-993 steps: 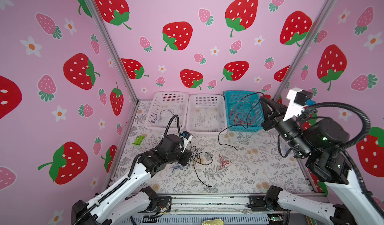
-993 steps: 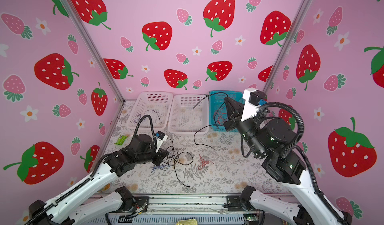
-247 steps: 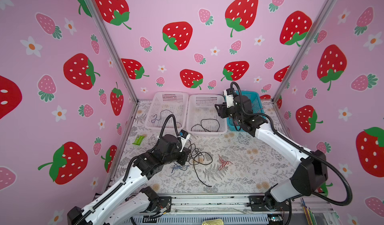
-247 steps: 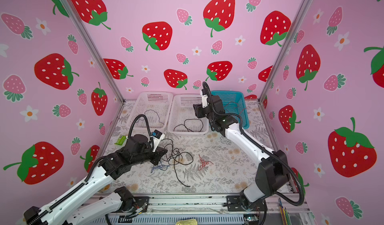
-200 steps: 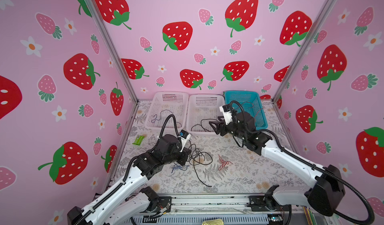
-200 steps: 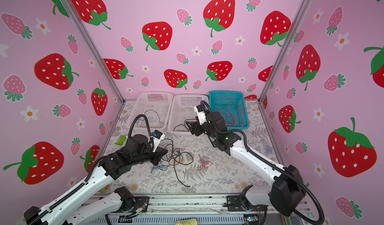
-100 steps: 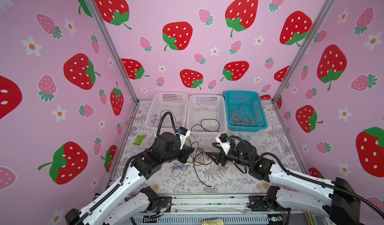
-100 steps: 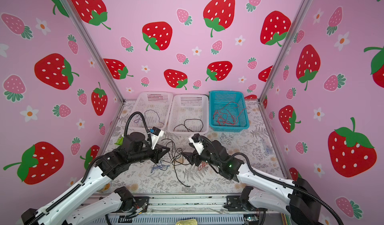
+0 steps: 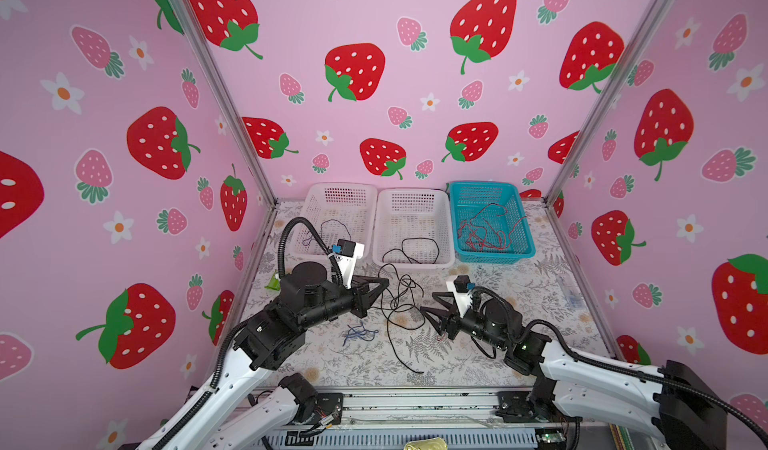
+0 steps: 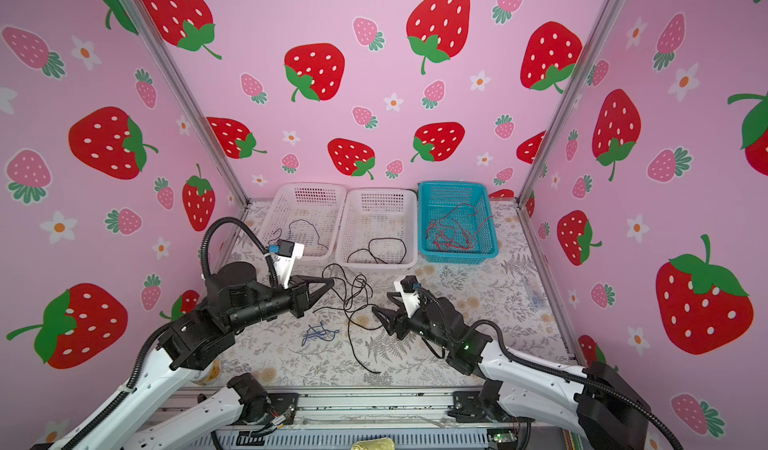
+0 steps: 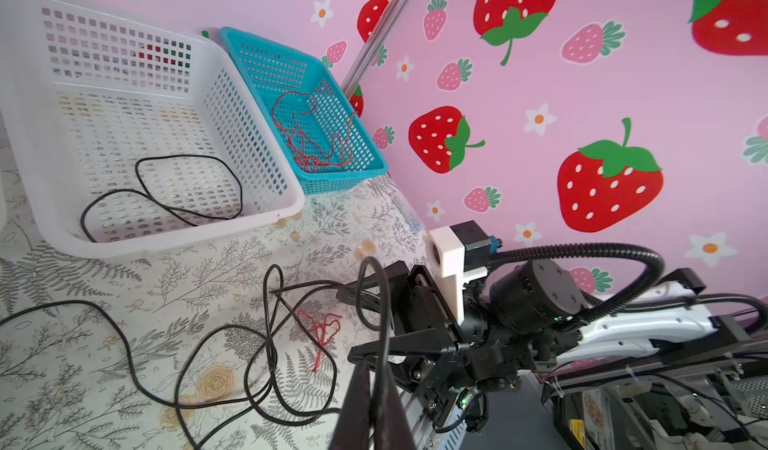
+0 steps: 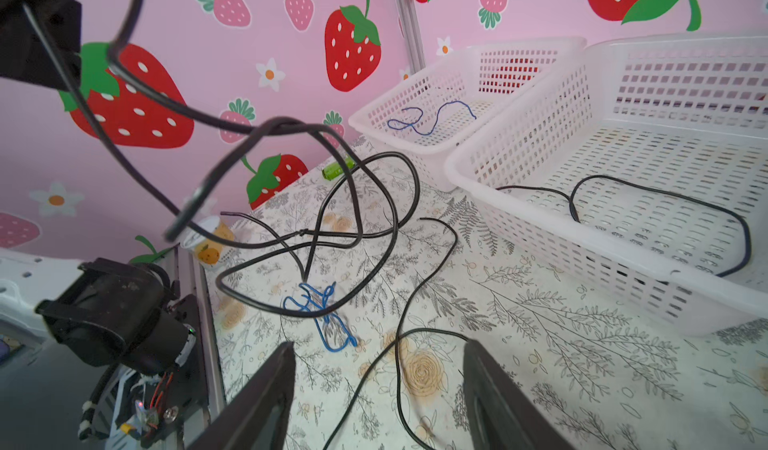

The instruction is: Untangle the cables

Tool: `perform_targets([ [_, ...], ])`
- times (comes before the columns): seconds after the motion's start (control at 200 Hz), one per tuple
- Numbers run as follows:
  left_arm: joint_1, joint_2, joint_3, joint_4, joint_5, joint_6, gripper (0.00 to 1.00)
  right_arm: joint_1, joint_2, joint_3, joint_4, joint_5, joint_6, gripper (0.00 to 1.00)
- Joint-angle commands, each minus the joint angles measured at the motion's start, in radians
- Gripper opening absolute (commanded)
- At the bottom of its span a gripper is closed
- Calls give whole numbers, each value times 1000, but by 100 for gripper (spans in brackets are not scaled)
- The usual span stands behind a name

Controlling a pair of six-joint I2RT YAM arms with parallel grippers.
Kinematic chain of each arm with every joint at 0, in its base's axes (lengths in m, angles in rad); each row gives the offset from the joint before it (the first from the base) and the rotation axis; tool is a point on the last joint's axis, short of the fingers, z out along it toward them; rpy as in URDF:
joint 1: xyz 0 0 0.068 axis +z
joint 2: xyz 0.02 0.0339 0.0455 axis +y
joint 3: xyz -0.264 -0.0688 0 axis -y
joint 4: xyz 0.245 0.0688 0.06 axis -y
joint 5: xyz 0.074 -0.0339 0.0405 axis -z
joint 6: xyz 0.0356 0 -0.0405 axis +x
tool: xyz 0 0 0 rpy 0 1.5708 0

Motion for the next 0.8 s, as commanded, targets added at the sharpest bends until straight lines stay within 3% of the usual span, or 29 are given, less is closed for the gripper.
perform_targets([
  [0.0, -6, -8, 23, 43, 23, -40, 0, 7, 8, -21, 142, 4, 95, 64],
  [0.25, -10, -12, 10, 60, 25, -49, 0, 7, 1, -25, 214, -8, 211, 61],
  [0.665, -21, -23, -3, 82, 25, -51, 0, 7, 172, 13, 359, -146, 422, 59],
  [0.795, -23, -29, -19, 94, 27, -57, 0, 7, 213, 30, 396, -177, 456, 55],
])
